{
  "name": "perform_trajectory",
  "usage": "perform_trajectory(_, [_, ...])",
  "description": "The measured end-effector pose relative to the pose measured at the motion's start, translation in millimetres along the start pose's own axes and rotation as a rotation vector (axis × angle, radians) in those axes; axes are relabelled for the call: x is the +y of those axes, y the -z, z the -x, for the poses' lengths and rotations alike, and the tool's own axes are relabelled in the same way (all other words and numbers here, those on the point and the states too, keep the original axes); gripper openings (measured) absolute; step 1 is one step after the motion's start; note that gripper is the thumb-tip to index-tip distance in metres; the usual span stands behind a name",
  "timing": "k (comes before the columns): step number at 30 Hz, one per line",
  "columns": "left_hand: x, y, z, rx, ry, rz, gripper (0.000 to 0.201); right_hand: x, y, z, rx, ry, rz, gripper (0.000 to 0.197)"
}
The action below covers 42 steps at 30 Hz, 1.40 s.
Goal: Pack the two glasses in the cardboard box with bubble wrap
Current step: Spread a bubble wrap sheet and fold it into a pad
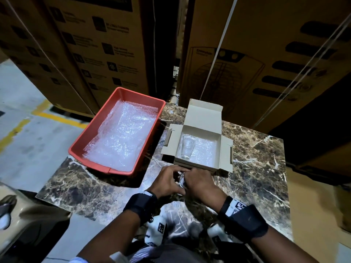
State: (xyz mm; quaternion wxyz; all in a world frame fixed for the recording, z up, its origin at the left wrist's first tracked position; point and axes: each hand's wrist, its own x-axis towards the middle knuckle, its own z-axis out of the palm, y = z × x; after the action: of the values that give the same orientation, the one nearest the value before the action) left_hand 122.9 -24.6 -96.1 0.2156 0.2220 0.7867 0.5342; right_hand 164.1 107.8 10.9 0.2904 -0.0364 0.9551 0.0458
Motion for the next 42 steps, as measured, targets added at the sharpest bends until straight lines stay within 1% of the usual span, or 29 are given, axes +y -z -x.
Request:
perform_trajectory(3, [1.8,0.0,-1.2,-0.013,-0.007,0.067,0.074,5.1,5.3,-0.8,-0.139,0.038,-0.084,0.037])
perform_trajectory(7, [-1.9,-1.1,-2.7,-0.009,0.002,0.087,0.071,5.9,1.4,-2.1,-0.241,0.056,-0.071,0.040])
perform_trajectory(12, [-2.5,-2.8,-1.5,-0.003,0.019,0.068,0.074,-1.8,-0.9,-7.5,-0.247,0.068,-0.065,0.045])
perform_trajectory(14, [1.3,-2.3,0.5,-0.002,0.024,0.081,0.072,1.6,2.2,-12.1,-0.252,0.073,-0.094,0.044])
perform_trajectory(16, [7.3,-1.4,2.3,-0.005,0.032,0.078,0.070,13.6,2.1,-9.4,-0.252,0.071,-0.162,0.043])
perform_trajectory(17, [7.6,-1.5,2.0,-0.007,0.048,0.088,0.068,21.4,-2.2,-8.8,-0.281,0.077,-0.220,0.048])
perform_trajectory(19, [11.9,-2.0,3.6,0.004,0.050,0.096,0.066,37.6,-9.2,-3.3,-0.361,0.108,-0.330,0.063])
perform_trajectory(20, [12.1,-2.4,4.9,-0.002,0.057,0.104,0.066,43.2,-10.9,-0.8,-0.405,0.124,-0.373,0.063])
perform_trajectory(21, [12.1,-3.0,4.3,-0.006,0.069,0.125,0.066,49.3,-9.8,-0.1,-0.406,0.144,-0.399,0.057])
perform_trajectory(22, [12.4,-2.8,4.3,-0.004,0.080,0.147,0.065,53.0,-8.4,-2.5,-0.360,0.162,-0.427,0.046])
perform_trajectory(23, [15.0,-2.3,4.8,-0.008,0.094,0.161,0.064,55.3,-6.6,-6.7,-0.281,0.172,-0.459,0.036])
perform_trajectory(24, [15.8,-2.4,5.3,-0.013,0.097,0.168,0.063,55.8,-5.2,-10.7,-0.170,0.164,-0.477,0.027])
perform_trajectory(25, [16.7,-1.5,5.2,-0.014,0.098,0.166,0.063,55.1,-4.9,-14.7,-0.060,0.125,-0.494,0.018])
perform_trajectory(26, [15.2,-1.3,4.7,-0.011,0.108,0.170,0.062,53.9,-6.3,-18.0,0.039,0.093,-0.489,0.019])
perform_trajectory(27, [16.5,-1.3,4.9,-0.009,0.124,0.181,0.062,52.4,-10.6,-21.0,0.106,0.057,-0.469,0.032])
perform_trajectory(29, [18.1,-1.3,6.4,-0.003,0.135,0.182,0.064,46.2,-21.1,-28.1,0.136,0.021,-0.397,0.061])
perform_trajectory(30, [18.3,-1.4,6.6,-0.007,0.135,0.177,0.065,43.6,-26.8,-33.1,0.140,0.025,-0.374,0.071])
perform_trajectory(31, [17.6,-1.8,6.7,-0.006,0.134,0.172,0.066,40.5,-30.1,-38.1,0.130,0.023,-0.365,0.077])
perform_trajectory(32, [17.2,-1.9,6.8,-0.003,0.131,0.170,0.066,38.0,-32.2,-42.2,0.125,0.027,-0.364,0.079])
perform_trajectory(34, [17.6,-1.3,6.0,-0.006,0.143,0.159,0.066,34.7,-35.2,-48.9,0.127,0.025,-0.377,0.075])
perform_trajectory(36, [15.0,-1.2,3.8,-0.008,0.132,0.136,0.065,35.7,-40.0,-52.0,0.162,0.049,-0.393,0.069])
perform_trajectory(39, [18.8,0.1,4.2,-0.013,0.117,0.143,0.057,35.1,-48.0,-56.4,0.209,0.093,-0.395,0.061])
perform_trajectory(42, [21.4,-0.4,4.5,-0.011,0.102,0.152,0.048,24.4,-52.2,-62.6,0.236,0.126,-0.317,0.051])
